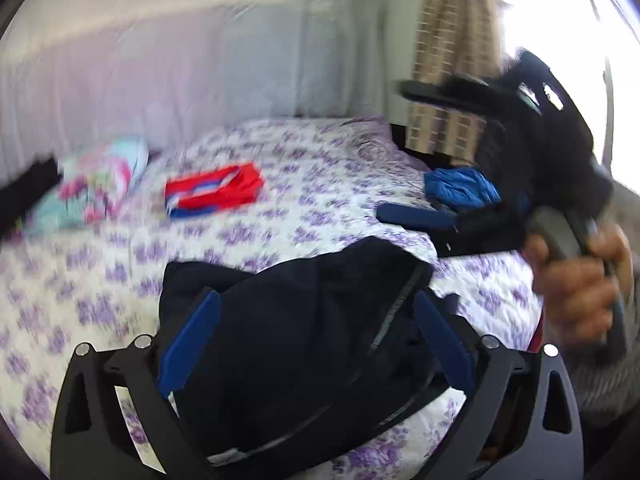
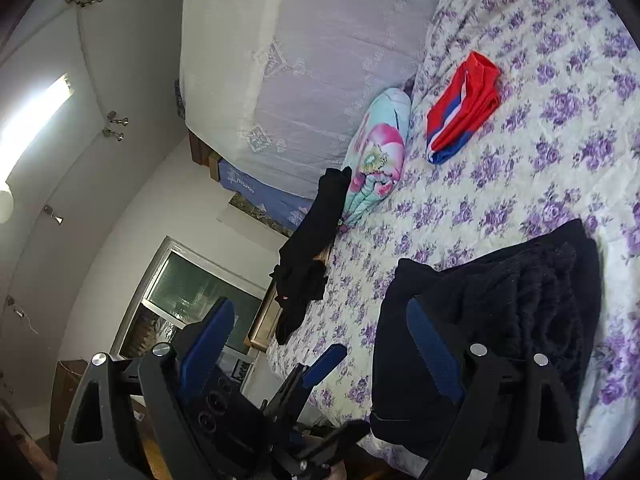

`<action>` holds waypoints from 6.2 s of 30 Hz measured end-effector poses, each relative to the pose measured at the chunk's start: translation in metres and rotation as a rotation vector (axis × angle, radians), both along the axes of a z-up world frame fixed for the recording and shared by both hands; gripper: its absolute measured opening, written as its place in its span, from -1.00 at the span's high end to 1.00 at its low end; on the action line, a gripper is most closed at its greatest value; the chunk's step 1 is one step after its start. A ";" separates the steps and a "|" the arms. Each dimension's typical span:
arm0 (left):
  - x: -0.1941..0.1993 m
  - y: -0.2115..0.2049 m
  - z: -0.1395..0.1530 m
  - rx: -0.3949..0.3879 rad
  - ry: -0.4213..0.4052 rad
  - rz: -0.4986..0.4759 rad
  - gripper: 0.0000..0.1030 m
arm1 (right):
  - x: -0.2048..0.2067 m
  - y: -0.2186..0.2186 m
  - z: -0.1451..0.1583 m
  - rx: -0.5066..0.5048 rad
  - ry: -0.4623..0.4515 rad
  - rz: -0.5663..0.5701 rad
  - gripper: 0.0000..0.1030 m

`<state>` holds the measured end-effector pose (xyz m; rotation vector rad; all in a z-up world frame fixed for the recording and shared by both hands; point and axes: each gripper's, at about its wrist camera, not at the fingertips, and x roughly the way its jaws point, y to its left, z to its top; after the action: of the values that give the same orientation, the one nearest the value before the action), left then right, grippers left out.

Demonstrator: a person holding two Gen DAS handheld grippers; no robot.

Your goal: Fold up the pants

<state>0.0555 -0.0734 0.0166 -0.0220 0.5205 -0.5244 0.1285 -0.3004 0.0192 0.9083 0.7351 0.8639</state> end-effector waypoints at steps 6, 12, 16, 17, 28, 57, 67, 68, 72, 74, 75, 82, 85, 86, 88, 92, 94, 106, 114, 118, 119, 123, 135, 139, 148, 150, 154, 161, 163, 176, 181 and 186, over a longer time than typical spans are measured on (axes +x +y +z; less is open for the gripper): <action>0.040 0.020 -0.064 0.074 0.256 0.030 -0.84 | -0.022 -0.029 -0.069 -0.115 0.141 -0.112 0.15; 0.010 0.014 -0.056 0.053 0.174 -0.035 -0.84 | -0.045 -0.054 -0.103 -0.029 0.252 -0.093 0.82; 0.002 -0.007 -0.027 0.014 0.105 -0.126 -0.85 | -0.043 -0.058 -0.048 -0.067 0.105 -0.092 -0.64; 0.005 -0.021 -0.022 0.017 0.090 -0.173 -0.85 | -0.038 -0.062 -0.037 -0.079 0.080 -0.106 -0.65; 0.000 -0.092 -0.078 0.072 0.151 -0.347 -0.85 | 0.041 -0.058 -0.068 -0.046 0.322 0.130 -0.78; -0.009 -0.082 -0.077 0.027 0.138 -0.376 -0.86 | 0.048 -0.077 -0.096 0.159 0.250 0.007 -0.28; 0.071 0.012 -0.009 -0.071 0.179 -0.058 -0.86 | -0.011 -0.055 0.012 -0.174 -0.058 -0.065 -0.56; 0.088 0.019 -0.009 -0.033 0.182 0.025 -0.86 | -0.014 -0.041 0.014 -0.239 -0.079 -0.063 -0.50; 0.139 0.037 -0.030 0.058 0.267 0.196 -0.78 | -0.031 0.005 -0.008 -0.502 -0.146 -0.098 -0.12; 0.152 0.035 -0.048 0.152 0.283 0.242 -0.68 | -0.035 0.017 -0.034 -0.646 -0.124 -0.094 0.21; 0.156 0.032 -0.057 0.187 0.292 0.244 -0.67 | -0.040 0.017 -0.045 -0.693 -0.124 -0.105 0.46; 0.182 0.045 -0.085 0.186 0.404 0.251 -0.85 | -0.039 -0.011 -0.075 -0.616 -0.061 -0.106 1.00; 0.167 0.053 -0.070 0.132 0.374 0.246 -0.83 | -0.046 -0.008 -0.057 -0.639 -0.092 -0.114 0.94; 0.155 0.056 -0.060 0.129 0.345 0.257 -0.83 | -0.053 -0.010 -0.046 -0.642 -0.117 -0.142 0.77; 0.130 0.064 -0.042 0.130 0.291 0.268 -0.81 | -0.073 -0.022 -0.019 -0.674 -0.192 -0.251 -0.51; 0.070 0.090 -0.023 0.048 0.239 0.278 -0.91 | -0.097 -0.035 -0.009 -0.706 -0.215 -0.314 -0.93; 0.049 0.099 -0.029 0.017 0.257 0.292 -0.91 | -0.102 -0.037 -0.024 -0.659 -0.168 -0.298 -0.93; 0.041 0.117 -0.101 -0.311 0.510 0.181 -0.90 | -0.087 -0.044 -0.088 -0.344 0.084 -0.244 -0.93; 0.066 0.113 -0.105 -0.283 0.521 0.148 -0.91 | -0.062 -0.041 -0.100 -0.263 0.145 -0.211 -0.93; 0.075 0.109 -0.106 -0.291 0.517 0.134 -0.91 | -0.049 -0.029 -0.102 -0.287 0.138 -0.183 -0.93; 0.077 0.106 -0.107 -0.295 0.512 0.121 -0.91 | -0.046 -0.028 -0.102 -0.287 0.133 -0.178 -0.93; 0.086 0.099 -0.109 -0.274 0.501 0.075 -0.91 | -0.034 -0.027 -0.103 -0.286 0.145 -0.159 -0.93; 0.105 0.100 -0.116 -0.315 0.533 -0.036 -0.91 | -0.016 -0.032 -0.107 -0.227 0.179 -0.156 -0.93; 0.109 0.102 -0.116 -0.372 0.554 -0.056 -0.74 | -0.019 -0.030 -0.107 -0.244 0.138 -0.178 -0.67; 0.110 0.119 -0.119 -0.497 0.585 -0.067 0.30 | -0.020 -0.039 -0.102 -0.206 0.101 -0.191 -0.06; 0.111 0.114 -0.106 -0.438 0.547 -0.066 0.35 | -0.014 -0.037 -0.091 -0.215 0.078 -0.183 -0.05; 0.127 0.111 -0.081 -0.420 0.503 -0.074 0.45 | 0.011 -0.036 -0.067 -0.221 0.040 -0.170 -0.04; 0.228 0.102 -0.015 -0.346 0.371 -0.050 0.45 | 0.113 -0.032 -0.014 -0.243 -0.066 -0.176 -0.04; 0.262 0.099 0.002 -0.315 0.349 -0.038 0.45 | 0.158 -0.030 0.001 -0.252 -0.091 -0.179 -0.04; 0.509 0.103 0.007 -0.322 0.311 0.067 0.45 | 0.407 -0.023 0.001 -0.264 -0.127 -0.211 -0.03; 0.558 0.109 -0.051 -0.338 0.380 0.108 0.44 | 0.453 -0.015 -0.047 -0.302 -0.076 -0.226 -0.04; 0.572 0.112 -0.102 -0.337 0.389 0.149 -0.10 | 0.476 -0.024 -0.105 -0.247 0.045 -0.210 -0.05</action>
<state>0.6276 0.0385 -0.0858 -0.4891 0.7974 -0.4584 0.6040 -0.3239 -0.0855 0.7696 0.7520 0.5550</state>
